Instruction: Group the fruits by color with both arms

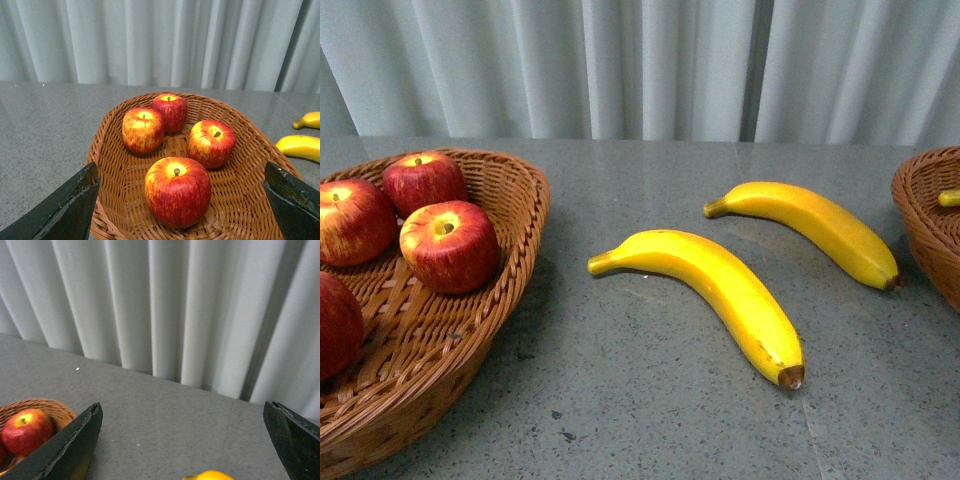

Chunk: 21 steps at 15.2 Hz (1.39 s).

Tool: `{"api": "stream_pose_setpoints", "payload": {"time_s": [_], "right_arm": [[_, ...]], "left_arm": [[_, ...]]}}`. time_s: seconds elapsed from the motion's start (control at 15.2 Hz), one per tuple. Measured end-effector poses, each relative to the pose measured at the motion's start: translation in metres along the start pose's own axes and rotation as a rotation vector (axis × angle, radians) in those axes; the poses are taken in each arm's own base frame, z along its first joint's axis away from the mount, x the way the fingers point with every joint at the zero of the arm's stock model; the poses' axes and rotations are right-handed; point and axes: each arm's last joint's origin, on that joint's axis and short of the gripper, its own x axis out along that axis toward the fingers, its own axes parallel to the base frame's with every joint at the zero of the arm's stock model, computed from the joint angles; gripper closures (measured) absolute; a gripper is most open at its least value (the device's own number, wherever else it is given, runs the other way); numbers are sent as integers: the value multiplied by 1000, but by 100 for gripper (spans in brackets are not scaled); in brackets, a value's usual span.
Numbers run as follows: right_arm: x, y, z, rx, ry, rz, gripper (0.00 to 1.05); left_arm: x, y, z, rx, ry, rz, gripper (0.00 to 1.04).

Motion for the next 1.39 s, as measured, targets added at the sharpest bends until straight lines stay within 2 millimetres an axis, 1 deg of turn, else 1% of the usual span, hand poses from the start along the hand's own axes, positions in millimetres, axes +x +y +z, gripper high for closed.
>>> {"api": "stream_pose_setpoints", "payload": {"time_s": [0.07, 0.13, 0.26, 0.4, 0.46, 0.66, 0.79, 0.92, 1.06, 1.19, 1.39], "right_arm": [[14, 13, 4, -5, 44, 35, 7], [23, 25, 0, -17, 104, 73, 7], [31, 40, -20, -45, 229, 128, 7], [36, 47, -43, -79, 342, 157, 7], [38, 47, -50, -89, 373, 159, 7], [40, 45, -75, -127, 458, 166, 7], [44, 37, -91, -138, 515, 165, 7], [48, 23, -99, -137, 533, 127, 7], [49, 9, -101, -127, 543, 93, 7], [45, 1, -110, -114, 593, 101, 7], [34, -4, -130, -105, 685, 131, 7]], "left_arm": [[0, 0, 0, 0, 0, 0, 7], [0, 0, 0, 0, 0, 0, 7], [0, 0, 0, 0, 0, 0, 7], [0, 0, 0, 0, 0, 0, 7], [0, 0, 0, 0, 0, 0, 7], [0, 0, 0, 0, 0, 0, 7], [0, 0, 0, 0, 0, 0, 7], [0, 0, 0, 0, 0, 0, 7], [0, 0, 0, 0, 0, 0, 7], [0, 0, 0, 0, 0, 0, 7], [0, 0, 0, 0, 0, 0, 7]]}}
